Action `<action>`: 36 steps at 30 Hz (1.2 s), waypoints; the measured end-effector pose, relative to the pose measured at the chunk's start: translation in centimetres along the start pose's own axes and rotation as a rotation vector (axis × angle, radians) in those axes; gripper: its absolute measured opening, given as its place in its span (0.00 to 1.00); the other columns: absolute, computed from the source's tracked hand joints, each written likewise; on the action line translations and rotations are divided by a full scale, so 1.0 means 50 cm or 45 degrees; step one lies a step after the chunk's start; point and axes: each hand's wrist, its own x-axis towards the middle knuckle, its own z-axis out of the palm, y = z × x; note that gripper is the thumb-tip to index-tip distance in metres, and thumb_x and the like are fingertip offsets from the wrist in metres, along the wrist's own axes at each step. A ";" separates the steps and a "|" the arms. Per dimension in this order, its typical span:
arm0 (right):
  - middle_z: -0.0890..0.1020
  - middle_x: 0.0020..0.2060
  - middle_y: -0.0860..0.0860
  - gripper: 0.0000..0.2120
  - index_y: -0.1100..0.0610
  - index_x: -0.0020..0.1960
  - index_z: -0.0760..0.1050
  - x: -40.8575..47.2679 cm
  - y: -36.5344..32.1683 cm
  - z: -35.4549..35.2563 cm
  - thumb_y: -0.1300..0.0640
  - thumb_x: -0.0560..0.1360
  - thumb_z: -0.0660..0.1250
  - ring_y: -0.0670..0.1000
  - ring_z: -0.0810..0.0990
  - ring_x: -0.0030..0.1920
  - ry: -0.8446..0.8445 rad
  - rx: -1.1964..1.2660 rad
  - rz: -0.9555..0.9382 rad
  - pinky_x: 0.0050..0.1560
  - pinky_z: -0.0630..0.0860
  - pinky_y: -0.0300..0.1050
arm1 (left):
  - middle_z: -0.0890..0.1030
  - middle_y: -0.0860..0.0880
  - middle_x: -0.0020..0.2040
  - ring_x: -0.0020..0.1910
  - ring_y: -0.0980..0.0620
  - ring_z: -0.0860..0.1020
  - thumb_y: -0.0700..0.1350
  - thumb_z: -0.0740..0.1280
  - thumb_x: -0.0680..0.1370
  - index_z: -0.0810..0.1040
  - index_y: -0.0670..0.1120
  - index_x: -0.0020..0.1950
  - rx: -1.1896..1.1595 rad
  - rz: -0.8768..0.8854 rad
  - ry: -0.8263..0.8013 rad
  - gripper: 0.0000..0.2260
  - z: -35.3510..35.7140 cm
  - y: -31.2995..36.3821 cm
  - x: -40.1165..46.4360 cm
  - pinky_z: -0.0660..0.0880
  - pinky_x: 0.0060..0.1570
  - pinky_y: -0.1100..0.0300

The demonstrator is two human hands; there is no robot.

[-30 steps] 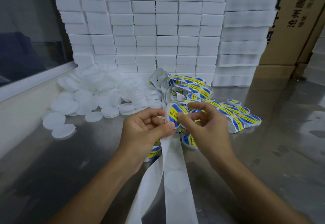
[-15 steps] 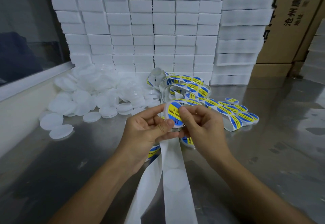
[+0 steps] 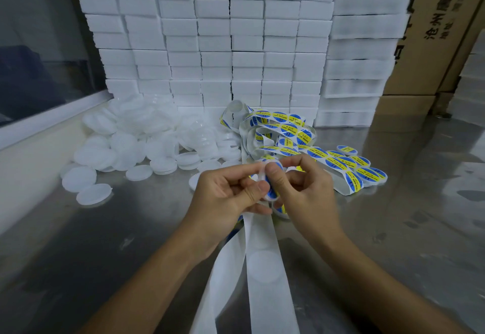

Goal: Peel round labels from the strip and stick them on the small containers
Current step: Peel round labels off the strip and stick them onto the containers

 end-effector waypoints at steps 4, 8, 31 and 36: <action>0.79 0.24 0.54 0.16 0.58 0.37 0.73 0.008 -0.007 -0.004 0.46 0.72 0.68 0.52 0.75 0.19 0.027 0.076 -0.025 0.20 0.71 0.38 | 0.83 0.46 0.36 0.37 0.51 0.83 0.42 0.69 0.69 0.85 0.51 0.51 0.042 0.008 -0.014 0.13 -0.001 0.004 -0.001 0.80 0.35 0.60; 0.82 0.28 0.54 0.06 0.58 0.43 0.77 0.017 -0.006 -0.016 0.59 0.78 0.66 0.49 0.78 0.22 -0.077 0.053 -0.076 0.23 0.73 0.39 | 0.85 0.44 0.40 0.38 0.49 0.84 0.43 0.69 0.69 0.86 0.52 0.46 -0.016 -0.011 0.055 0.10 -0.004 0.007 0.003 0.80 0.34 0.61; 0.82 0.33 0.56 0.13 0.58 0.60 0.74 0.005 0.000 -0.002 0.69 0.78 0.64 0.54 0.83 0.32 -0.283 0.117 0.018 0.38 0.81 0.47 | 0.85 0.47 0.40 0.29 0.50 0.79 0.40 0.72 0.73 0.82 0.47 0.52 0.100 -0.053 0.310 0.09 -0.033 -0.007 0.017 0.78 0.32 0.61; 0.83 0.32 0.58 0.09 0.57 0.53 0.77 0.014 -0.012 -0.014 0.66 0.74 0.71 0.55 0.83 0.30 -0.283 0.129 0.088 0.33 0.78 0.48 | 0.86 0.48 0.41 0.29 0.53 0.79 0.32 0.70 0.74 0.82 0.47 0.48 0.176 -0.030 0.317 0.10 -0.035 -0.005 0.015 0.77 0.32 0.64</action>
